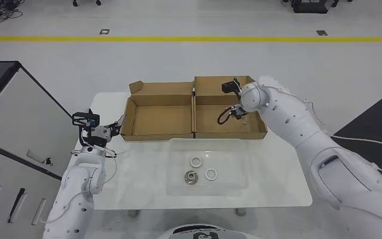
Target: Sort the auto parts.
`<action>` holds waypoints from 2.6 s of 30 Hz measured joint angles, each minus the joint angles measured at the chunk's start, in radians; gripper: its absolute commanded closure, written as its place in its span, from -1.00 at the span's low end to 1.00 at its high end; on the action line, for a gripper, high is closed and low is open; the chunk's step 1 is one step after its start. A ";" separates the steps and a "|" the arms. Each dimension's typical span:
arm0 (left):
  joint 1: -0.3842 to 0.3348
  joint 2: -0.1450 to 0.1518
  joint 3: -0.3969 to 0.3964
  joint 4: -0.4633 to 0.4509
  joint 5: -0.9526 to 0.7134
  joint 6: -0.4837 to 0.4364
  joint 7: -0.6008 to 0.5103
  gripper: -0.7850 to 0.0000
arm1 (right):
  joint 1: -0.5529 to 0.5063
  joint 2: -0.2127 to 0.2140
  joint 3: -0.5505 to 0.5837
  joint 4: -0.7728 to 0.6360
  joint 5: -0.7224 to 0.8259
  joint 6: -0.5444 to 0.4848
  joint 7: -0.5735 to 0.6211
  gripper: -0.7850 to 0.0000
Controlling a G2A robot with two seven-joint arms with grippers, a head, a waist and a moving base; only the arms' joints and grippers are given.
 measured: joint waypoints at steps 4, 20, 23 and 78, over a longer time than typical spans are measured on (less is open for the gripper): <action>0.000 0.000 0.000 0.000 0.000 0.000 0.000 -1.00 | -0.009 -0.011 -0.008 0.040 0.001 -0.004 -0.010 1.00; 0.000 0.000 0.000 0.000 0.000 0.000 0.000 -1.00 | -0.018 -0.052 -0.025 0.143 -0.017 0.008 -0.039 0.64; 0.000 0.000 0.000 0.000 0.000 0.000 0.000 -1.00 | -0.016 -0.058 -0.024 0.156 -0.018 0.008 -0.040 0.60; 0.000 0.000 0.000 0.000 0.000 0.000 0.000 -1.00 | -0.453 0.208 0.998 -0.584 0.875 0.039 0.299 -1.00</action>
